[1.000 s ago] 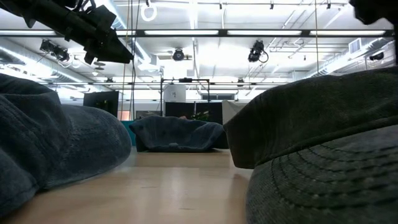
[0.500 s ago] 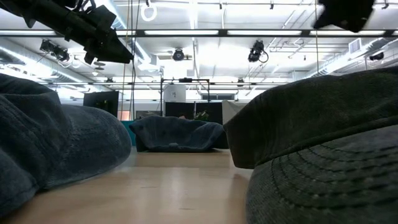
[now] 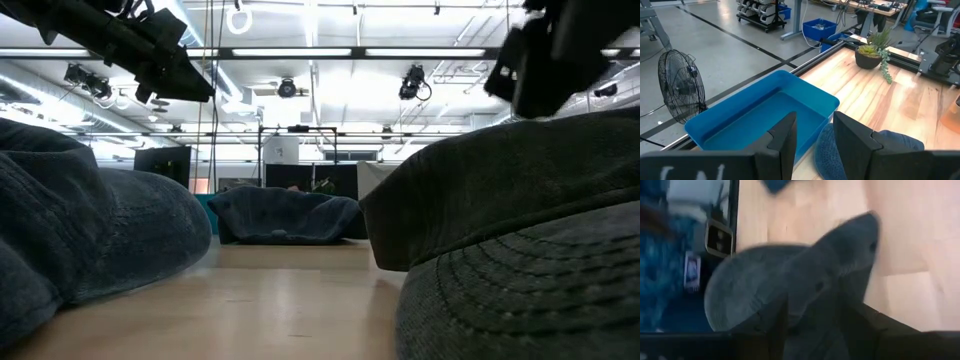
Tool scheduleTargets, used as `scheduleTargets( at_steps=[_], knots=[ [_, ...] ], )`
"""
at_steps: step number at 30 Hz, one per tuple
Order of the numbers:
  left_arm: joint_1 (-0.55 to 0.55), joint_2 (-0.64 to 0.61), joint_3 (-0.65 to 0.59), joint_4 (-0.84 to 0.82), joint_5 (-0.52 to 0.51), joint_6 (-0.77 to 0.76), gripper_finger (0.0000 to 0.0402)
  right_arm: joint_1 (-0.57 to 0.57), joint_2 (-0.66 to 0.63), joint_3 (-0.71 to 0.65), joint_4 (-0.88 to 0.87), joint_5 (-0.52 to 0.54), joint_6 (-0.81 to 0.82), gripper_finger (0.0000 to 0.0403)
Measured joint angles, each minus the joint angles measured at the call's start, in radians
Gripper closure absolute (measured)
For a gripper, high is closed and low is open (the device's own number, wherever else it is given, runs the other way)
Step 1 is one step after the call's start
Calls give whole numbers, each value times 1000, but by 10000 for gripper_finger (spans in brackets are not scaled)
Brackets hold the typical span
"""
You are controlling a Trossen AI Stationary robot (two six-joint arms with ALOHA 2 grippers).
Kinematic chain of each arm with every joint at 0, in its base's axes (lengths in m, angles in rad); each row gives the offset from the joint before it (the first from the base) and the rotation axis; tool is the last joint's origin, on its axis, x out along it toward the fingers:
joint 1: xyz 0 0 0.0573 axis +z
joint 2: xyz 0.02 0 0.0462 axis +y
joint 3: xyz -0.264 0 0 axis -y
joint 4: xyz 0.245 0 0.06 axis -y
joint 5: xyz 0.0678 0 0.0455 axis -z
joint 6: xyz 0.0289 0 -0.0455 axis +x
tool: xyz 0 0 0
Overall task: Pick & Place hat
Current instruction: Put the bottom black cap into the orange bin
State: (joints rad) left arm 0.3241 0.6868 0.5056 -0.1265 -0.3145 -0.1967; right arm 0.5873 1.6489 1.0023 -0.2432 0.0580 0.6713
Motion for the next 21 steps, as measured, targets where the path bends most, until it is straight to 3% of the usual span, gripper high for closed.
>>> scheduleTargets(
  at_steps=[5, 16, 21],
  knots=[
    [0, 0, 0, 0, 0, -2, 268, -10, 46, 0, 78, -111, -52, 234],
    [0, 0, 0, 0, 10, -2, 268, -44, 78, 0, 83, -87, 49, 234],
    [0, 0, 0, 0, 44, -1, 268, -44, 148, 0, 192, -150, 53, 234]
  ],
)
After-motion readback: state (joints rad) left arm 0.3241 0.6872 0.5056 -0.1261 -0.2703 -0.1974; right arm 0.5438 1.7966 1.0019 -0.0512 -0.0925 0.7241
